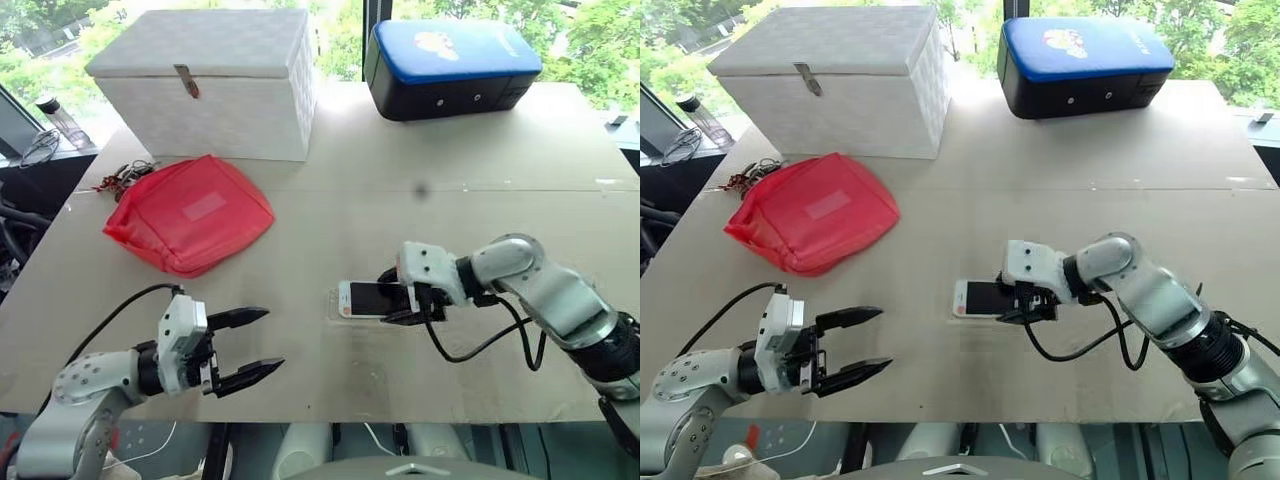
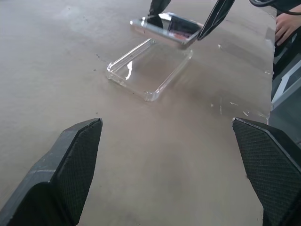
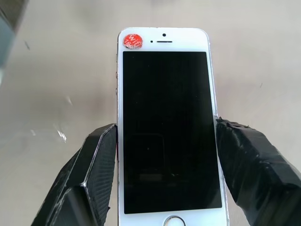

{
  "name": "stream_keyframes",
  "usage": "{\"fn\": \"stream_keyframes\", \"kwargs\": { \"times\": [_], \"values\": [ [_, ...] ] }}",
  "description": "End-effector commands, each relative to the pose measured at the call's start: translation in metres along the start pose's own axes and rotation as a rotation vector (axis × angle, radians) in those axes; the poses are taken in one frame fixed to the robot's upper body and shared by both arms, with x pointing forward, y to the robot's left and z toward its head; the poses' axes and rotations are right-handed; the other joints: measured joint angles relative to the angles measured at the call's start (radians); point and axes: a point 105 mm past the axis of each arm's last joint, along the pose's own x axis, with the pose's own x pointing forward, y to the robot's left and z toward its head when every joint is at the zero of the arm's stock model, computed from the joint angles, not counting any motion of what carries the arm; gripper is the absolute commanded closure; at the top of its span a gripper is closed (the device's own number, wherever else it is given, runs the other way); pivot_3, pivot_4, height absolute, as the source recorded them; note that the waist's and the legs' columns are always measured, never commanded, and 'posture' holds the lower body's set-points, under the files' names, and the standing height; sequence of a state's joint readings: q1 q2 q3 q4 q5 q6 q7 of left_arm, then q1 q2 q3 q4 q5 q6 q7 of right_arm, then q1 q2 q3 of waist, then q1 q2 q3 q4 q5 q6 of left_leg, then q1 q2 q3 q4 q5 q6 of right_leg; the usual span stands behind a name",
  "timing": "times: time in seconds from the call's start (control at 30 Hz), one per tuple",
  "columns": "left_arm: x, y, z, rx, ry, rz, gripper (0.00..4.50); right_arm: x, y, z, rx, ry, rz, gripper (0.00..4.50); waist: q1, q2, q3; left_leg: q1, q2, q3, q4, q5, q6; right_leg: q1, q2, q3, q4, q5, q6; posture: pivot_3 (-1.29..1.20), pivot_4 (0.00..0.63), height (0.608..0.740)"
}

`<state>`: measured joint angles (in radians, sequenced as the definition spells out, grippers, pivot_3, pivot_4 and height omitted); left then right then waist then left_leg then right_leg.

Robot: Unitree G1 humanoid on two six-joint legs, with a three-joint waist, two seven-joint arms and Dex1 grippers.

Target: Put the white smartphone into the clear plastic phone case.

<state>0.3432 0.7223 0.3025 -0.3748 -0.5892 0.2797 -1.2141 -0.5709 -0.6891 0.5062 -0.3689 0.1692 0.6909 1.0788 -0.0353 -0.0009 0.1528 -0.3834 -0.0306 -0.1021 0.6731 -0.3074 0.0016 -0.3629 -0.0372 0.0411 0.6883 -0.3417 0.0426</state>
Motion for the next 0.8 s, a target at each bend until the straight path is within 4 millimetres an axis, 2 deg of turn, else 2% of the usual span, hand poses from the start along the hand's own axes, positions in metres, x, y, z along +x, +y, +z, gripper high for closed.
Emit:
{"fn": "stream_keyframes", "kwargs": {
  "times": [0.03, 0.2, 0.4, 0.8],
  "values": [
    [0.0, -0.005, 0.0, 0.015, 0.014, -0.02, 0.0, 0.01, -0.003, -0.003, -0.01, -0.005, -0.029, 1.76, -0.006, 0.0, 0.0, 0.0, 0.0, 0.0, 0.0, 0.0, 0.0, 0.0, 0.0, 0.0, 0.0, 0.0, 0.0, 0.0, 0.15, 0.74],
    [0.001, -0.004, 0.001, 0.018, 0.012, -0.021, 0.0, 0.009, -0.009, -0.011, -0.005, 0.031, -0.058, 1.76, -0.005, 0.0, 0.0, 0.001, 0.0, 0.0, -0.001, 0.0, 0.0, 0.0, 0.0, 0.0, 0.0, 0.0, 0.0, 0.0, 0.15, 0.74],
    [0.003, -0.006, 0.001, 0.02, 0.002, -0.017, 0.0, 0.014, 0.002, -0.011, -0.045, 0.056, -0.01, 1.76, -0.005, 0.0, 0.0, 0.001, 0.0, 0.0, -0.001, 0.0, 0.0, 0.0, 0.0, 0.0, 0.0, 0.0, 0.0, 0.0, 0.15, 0.74],
    [0.006, -0.005, -0.001, 0.022, -0.002, -0.004, 0.0, 0.02, 0.01, -0.011, -0.084, 0.104, 0.0, 1.76, -0.004, -0.001, -0.001, 0.002, 0.0, 0.0, -0.001, 0.0, 0.0, 0.0, 0.0, 0.0, 0.0, 0.0, 0.0, 0.0, 0.15, 0.74]
  ]
}}
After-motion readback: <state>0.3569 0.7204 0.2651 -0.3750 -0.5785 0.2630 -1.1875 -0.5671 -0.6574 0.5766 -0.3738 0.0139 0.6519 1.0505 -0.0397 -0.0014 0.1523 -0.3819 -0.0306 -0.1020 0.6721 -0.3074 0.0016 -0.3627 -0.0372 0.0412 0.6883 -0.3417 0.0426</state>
